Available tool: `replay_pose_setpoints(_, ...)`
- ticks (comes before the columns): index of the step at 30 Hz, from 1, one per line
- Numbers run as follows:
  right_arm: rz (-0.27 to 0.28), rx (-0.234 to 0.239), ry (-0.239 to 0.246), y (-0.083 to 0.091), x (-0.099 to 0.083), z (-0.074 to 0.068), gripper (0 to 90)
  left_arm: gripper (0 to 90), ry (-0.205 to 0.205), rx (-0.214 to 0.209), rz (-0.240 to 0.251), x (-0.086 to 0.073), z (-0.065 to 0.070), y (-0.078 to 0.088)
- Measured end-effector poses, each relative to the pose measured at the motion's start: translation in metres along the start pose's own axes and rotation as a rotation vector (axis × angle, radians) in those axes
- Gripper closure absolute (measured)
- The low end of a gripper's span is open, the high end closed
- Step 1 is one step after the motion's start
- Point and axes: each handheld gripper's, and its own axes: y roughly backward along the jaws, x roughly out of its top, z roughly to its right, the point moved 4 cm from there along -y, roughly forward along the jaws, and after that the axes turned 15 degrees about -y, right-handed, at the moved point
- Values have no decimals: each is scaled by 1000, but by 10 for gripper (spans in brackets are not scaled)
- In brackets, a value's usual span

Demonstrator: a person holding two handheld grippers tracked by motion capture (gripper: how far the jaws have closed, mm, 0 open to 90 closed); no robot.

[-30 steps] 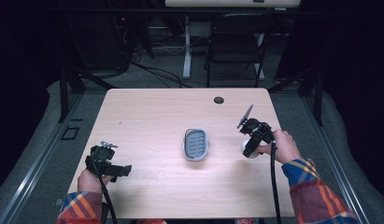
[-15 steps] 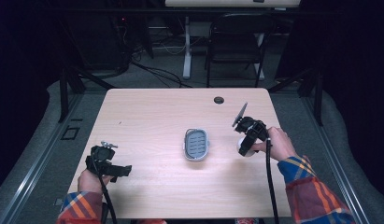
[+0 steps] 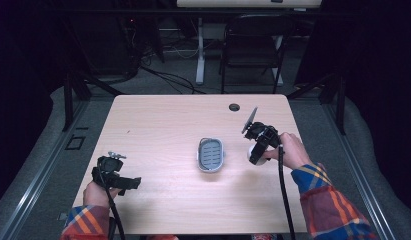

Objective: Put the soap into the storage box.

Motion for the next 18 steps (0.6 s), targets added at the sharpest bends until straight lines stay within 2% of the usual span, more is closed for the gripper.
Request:
replay_pose_setpoints(5,-12,-3,20,2,6,-4,247,0,2,-1,1,0,0,0)
replay_pose_setpoints(18,-2,5,45,5,19,-13,247,0,6,-2,0,-1,0,0)
